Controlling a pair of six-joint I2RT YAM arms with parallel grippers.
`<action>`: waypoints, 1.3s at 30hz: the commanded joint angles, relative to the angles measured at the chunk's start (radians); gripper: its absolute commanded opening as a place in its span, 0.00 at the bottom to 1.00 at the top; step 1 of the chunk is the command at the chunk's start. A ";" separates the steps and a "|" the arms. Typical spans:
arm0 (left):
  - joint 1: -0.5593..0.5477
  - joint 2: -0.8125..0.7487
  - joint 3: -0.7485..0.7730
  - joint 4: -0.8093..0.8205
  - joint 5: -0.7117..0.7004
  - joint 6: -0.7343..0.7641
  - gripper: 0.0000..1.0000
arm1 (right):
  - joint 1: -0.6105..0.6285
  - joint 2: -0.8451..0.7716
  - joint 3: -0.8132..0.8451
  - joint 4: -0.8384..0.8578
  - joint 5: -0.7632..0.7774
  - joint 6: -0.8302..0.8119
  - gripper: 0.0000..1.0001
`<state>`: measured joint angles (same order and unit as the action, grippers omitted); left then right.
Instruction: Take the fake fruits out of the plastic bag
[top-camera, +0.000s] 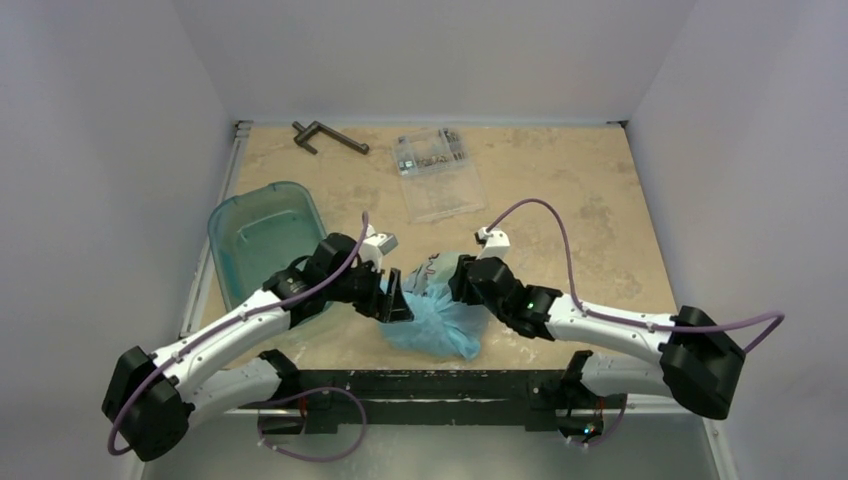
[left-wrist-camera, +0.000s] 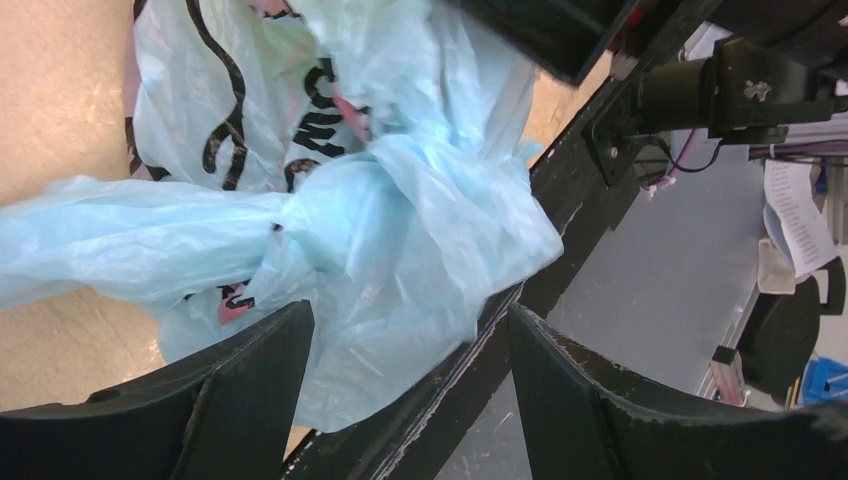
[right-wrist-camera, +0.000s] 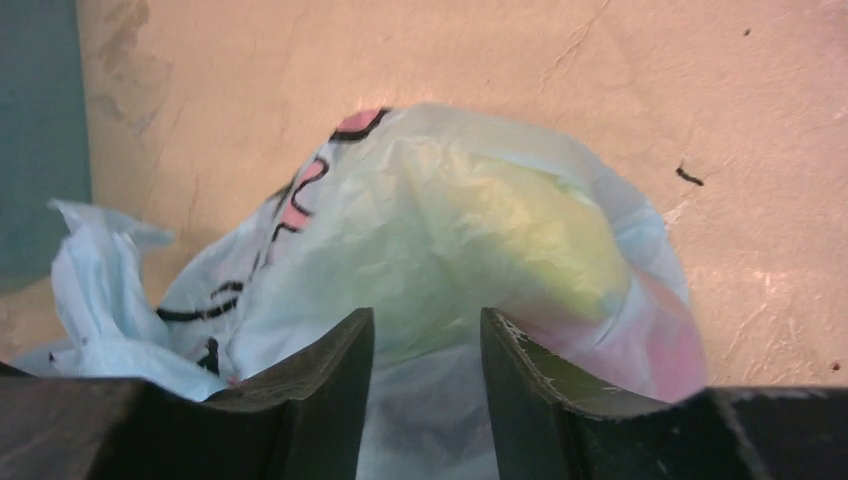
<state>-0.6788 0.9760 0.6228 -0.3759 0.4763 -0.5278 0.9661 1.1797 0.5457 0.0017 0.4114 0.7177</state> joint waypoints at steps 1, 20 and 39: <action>-0.050 0.073 0.060 0.047 0.003 0.021 0.72 | 0.000 -0.035 0.054 -0.007 0.165 0.004 0.41; -0.134 0.011 0.020 0.029 -0.160 0.077 0.00 | 0.001 -0.149 0.162 -0.232 -0.486 -0.339 0.73; -0.134 -0.079 -0.031 0.045 -0.215 0.044 0.00 | 0.025 0.074 0.099 -0.036 -0.224 -0.290 0.43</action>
<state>-0.8078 0.9287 0.5953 -0.3603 0.2993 -0.4713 0.9836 1.2629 0.6731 -0.1055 0.0177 0.3664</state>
